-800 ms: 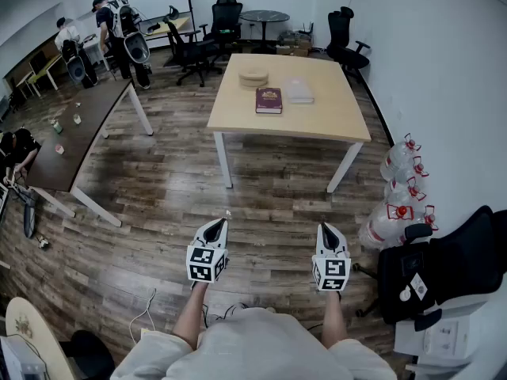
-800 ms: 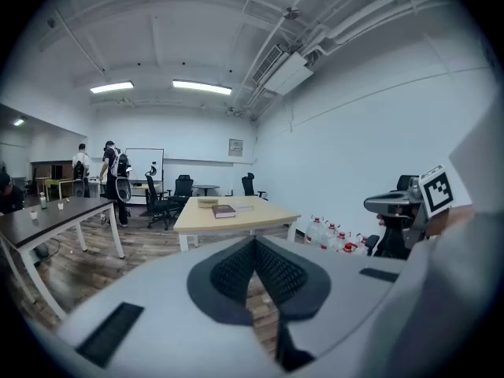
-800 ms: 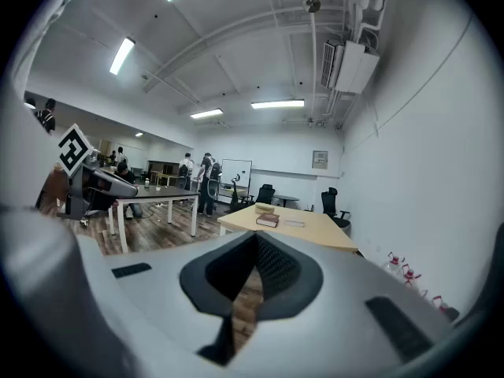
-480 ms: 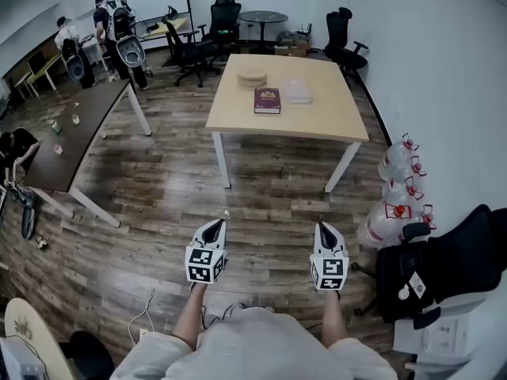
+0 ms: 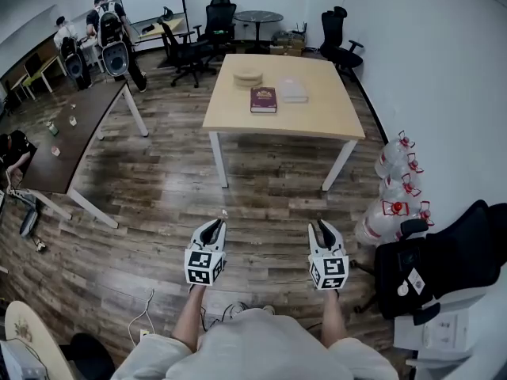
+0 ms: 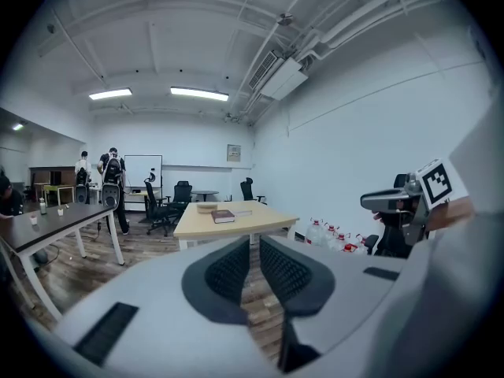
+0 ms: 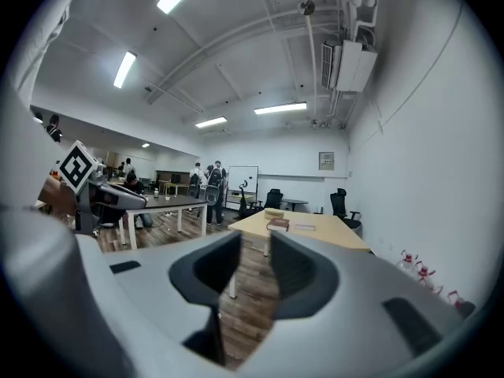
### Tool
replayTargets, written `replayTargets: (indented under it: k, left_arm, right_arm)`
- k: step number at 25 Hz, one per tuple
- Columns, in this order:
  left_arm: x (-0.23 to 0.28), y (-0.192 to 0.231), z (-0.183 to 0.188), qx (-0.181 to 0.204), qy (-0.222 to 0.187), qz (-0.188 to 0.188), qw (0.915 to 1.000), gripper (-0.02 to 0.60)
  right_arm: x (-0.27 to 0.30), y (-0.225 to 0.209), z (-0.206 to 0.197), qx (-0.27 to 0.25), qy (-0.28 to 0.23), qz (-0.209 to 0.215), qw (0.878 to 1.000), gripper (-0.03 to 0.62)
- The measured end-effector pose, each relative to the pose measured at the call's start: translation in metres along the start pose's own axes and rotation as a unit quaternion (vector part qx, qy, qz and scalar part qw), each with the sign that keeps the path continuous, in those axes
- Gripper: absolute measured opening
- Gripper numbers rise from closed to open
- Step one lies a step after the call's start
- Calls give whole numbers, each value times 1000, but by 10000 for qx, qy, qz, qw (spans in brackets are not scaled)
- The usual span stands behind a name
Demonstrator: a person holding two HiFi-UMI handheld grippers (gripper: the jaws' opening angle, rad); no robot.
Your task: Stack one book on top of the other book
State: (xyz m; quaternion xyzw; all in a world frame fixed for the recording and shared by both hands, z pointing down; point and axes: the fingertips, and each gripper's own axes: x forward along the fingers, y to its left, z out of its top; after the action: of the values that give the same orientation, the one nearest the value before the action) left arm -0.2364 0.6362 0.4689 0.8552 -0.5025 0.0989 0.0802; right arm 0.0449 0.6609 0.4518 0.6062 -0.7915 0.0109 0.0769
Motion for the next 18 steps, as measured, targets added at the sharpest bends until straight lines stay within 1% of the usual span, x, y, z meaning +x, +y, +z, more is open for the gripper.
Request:
replayTargets:
  k: [1, 2, 3, 4, 5, 6, 8, 9, 13, 18]
  left_arm:
    - [0, -2, 0, -12, -37, -59, 10000, 79]
    - [1, -4, 0, -39, -74, -126, 9999, 180]
    - [1, -7, 1, -65, -116, -182, 9997, 267]
    - [0, -9, 1, -84, -161, -227, 9996, 309]
    - [-1, -11, 1, -99, -201, -265, 9994, 332]
    - [-1, -13, 1, -121, -224, -295, 9992, 355]
    - [-2, -16, -2, -176, -218, -340, 9990, 376]
    - [-2, -17, -3, -193, -194, -363, 9990, 382]
    - [-4, -23, -7, -121, -113, -413, 9990, 385]
    - [-5, -33, -9, -54, -98, -404, 9991, 383]
  right_arm:
    - [0, 2, 3, 15, -75, 38, 10000, 182]
    - [0, 3, 6, 9, -175, 59, 9998, 238]
    - [-1, 4, 10, -3, -278, 76, 9996, 312]
    - [-1, 6, 12, -4, -354, 101, 9993, 376]
    - [-1, 8, 12, 7, -391, 134, 9991, 419]
    - [-1, 10, 11, 17, -395, 171, 9991, 482]
    - [0, 14, 8, 9, -340, 245, 9991, 534]
    - [1, 17, 6, -11, -291, 283, 9992, 546]
    - [-2, 24, -1, -95, -140, 403, 9990, 545]
    - [-8, 21, -2, -101, -183, 421, 9989, 537]
